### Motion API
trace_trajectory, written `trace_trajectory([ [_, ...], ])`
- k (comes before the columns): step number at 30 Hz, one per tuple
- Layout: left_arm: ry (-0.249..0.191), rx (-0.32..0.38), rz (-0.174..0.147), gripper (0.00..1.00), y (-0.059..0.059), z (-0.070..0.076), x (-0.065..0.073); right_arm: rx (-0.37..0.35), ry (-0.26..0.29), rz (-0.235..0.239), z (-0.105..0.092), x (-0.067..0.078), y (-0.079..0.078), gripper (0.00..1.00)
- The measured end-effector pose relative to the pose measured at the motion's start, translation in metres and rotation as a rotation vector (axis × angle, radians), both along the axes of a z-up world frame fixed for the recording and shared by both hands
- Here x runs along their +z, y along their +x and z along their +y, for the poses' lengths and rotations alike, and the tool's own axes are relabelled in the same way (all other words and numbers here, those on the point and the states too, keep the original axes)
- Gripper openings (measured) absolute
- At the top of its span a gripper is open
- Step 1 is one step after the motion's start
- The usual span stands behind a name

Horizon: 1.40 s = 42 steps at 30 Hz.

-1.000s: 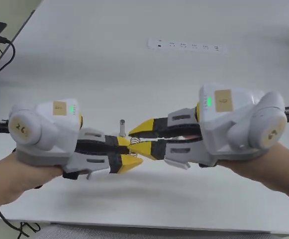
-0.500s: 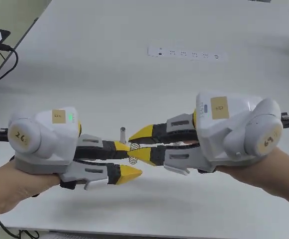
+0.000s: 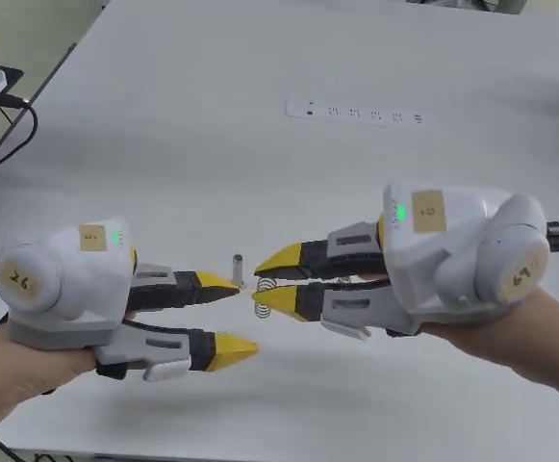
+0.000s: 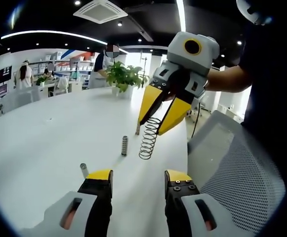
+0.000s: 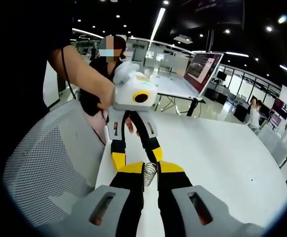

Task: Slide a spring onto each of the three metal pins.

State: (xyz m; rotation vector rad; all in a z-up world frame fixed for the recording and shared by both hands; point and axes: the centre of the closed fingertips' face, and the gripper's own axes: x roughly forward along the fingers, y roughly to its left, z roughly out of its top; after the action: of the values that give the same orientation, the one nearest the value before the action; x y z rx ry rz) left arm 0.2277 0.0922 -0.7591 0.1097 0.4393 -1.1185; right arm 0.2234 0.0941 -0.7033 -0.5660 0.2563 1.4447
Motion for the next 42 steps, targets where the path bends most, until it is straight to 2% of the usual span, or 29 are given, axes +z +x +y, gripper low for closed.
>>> trace_trajectory([
  [5,0.008,0.034,0.004,0.42,0.002,0.01,-0.003,-0.01,0.0,-0.004,-0.001,0.0,0.002,0.06],
  [13,0.015,0.095,0.013,0.59,0.008,0.025,-0.006,-0.026,-0.002,-0.003,-0.005,-0.002,0.005,0.06],
  [21,0.023,0.127,0.024,0.73,0.009,0.032,-0.01,-0.03,-0.013,-0.006,-0.006,-0.005,0.007,0.06],
  [26,0.028,0.157,0.028,0.87,0.012,0.037,-0.012,-0.041,-0.014,-0.008,-0.008,-0.006,0.01,0.06],
  [34,0.035,0.197,0.028,0.98,0.015,0.045,-0.015,-0.048,-0.02,-0.013,-0.009,-0.008,0.012,0.06],
  [42,0.027,0.212,0.034,0.98,0.015,0.048,-0.016,-0.059,-0.024,-0.019,-0.008,-0.01,0.018,0.06],
])
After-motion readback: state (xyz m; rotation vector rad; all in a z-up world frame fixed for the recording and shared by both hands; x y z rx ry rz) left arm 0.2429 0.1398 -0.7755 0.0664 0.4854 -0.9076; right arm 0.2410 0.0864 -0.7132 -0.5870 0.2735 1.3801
